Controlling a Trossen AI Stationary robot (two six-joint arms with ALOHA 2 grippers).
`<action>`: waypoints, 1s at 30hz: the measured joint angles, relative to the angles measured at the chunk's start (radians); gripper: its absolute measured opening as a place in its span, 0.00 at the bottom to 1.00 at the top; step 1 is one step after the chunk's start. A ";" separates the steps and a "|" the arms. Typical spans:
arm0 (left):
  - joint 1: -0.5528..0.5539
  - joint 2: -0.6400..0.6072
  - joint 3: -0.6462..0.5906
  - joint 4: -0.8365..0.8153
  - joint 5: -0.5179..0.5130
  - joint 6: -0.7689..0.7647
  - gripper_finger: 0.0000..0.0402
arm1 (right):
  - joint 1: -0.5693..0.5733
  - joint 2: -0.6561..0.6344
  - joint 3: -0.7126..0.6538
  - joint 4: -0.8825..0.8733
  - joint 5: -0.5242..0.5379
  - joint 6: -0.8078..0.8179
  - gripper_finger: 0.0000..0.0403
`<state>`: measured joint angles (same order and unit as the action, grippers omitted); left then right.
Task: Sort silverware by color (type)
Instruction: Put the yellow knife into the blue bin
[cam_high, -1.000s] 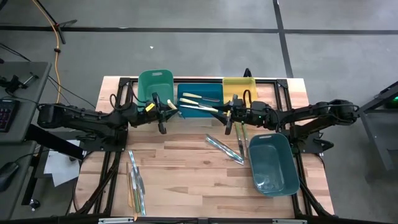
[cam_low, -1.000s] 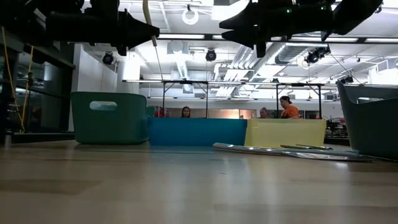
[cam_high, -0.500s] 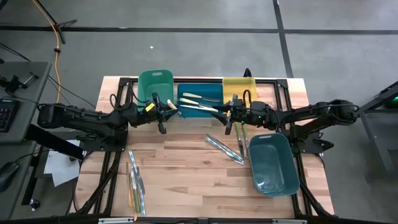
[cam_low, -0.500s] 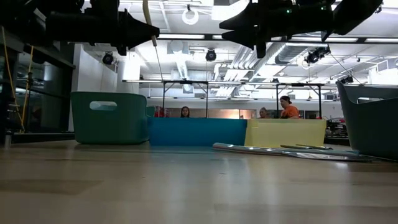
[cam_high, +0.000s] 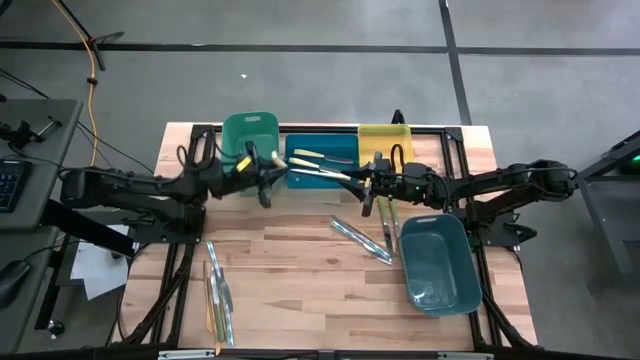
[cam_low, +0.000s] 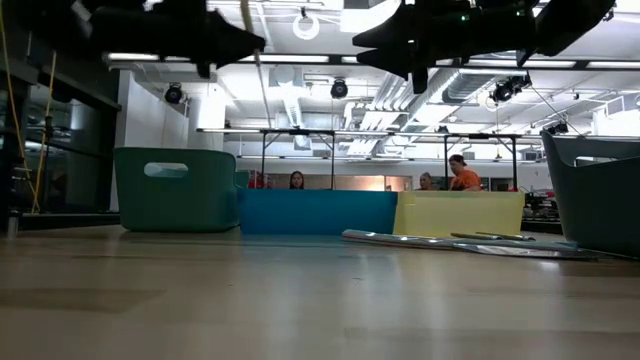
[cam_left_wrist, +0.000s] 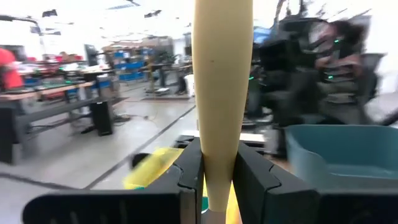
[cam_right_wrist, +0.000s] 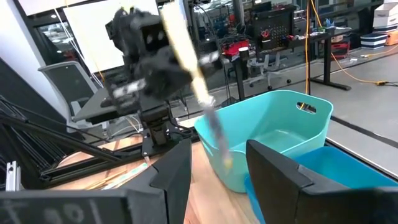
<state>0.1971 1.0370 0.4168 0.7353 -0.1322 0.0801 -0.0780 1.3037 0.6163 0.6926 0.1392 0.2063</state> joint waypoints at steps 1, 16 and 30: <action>0.020 0.005 0.052 -0.064 -0.001 0.018 0.12 | 0.000 0.000 0.000 0.000 0.000 0.008 0.37; 0.251 0.513 0.862 -0.946 0.051 0.211 0.12 | 0.000 0.000 0.001 0.023 0.000 0.022 0.37; 0.294 0.900 0.994 -1.080 0.070 0.248 0.12 | 0.000 0.000 0.001 0.024 -0.001 0.037 0.37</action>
<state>0.4914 1.9365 1.4108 -0.3444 -0.0624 0.3286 -0.0780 1.3037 0.6174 0.7164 0.1387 0.2432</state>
